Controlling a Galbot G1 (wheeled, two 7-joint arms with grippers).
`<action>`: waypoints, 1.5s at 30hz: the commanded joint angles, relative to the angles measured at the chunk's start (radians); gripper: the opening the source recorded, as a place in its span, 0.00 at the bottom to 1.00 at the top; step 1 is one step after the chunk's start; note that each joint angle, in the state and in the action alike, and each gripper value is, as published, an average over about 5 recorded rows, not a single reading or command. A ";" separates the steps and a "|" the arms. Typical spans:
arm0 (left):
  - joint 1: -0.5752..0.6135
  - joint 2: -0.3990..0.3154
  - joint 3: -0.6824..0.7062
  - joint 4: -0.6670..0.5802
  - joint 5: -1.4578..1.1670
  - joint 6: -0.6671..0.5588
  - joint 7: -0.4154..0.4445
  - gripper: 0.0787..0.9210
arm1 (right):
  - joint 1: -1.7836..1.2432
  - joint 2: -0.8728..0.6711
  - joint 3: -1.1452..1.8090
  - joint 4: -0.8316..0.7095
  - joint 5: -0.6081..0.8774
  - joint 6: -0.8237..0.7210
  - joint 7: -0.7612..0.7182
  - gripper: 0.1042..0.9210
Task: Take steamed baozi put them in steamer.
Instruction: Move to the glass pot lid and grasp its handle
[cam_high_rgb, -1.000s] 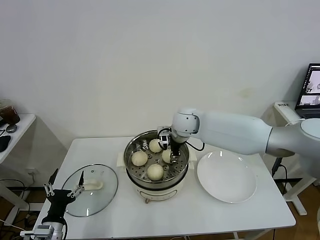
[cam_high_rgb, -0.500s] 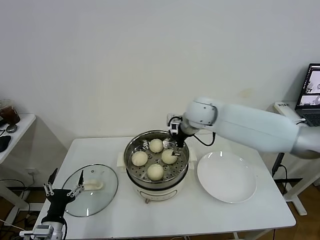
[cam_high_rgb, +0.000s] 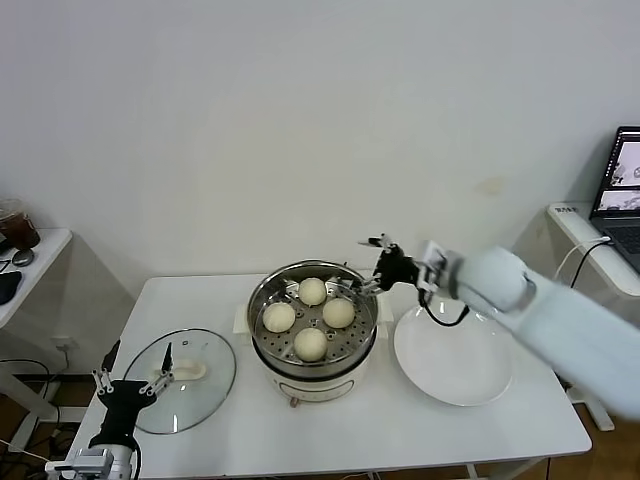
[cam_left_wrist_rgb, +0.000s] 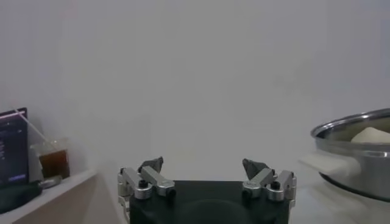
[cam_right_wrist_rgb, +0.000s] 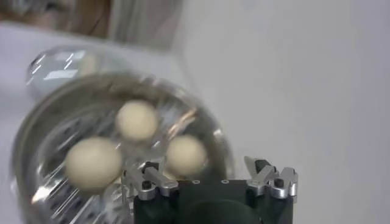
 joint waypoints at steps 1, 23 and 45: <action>0.000 -0.015 0.004 -0.009 0.077 0.074 -0.053 0.88 | -1.126 0.285 0.979 0.002 -0.445 0.641 0.100 0.88; 0.009 0.115 -0.036 0.244 1.240 -0.153 -0.112 0.88 | -1.381 0.764 1.360 0.064 -0.281 0.530 0.142 0.88; -0.277 0.164 0.030 0.496 1.474 -0.150 -0.126 0.88 | -1.404 0.791 1.309 0.062 -0.312 0.521 0.118 0.88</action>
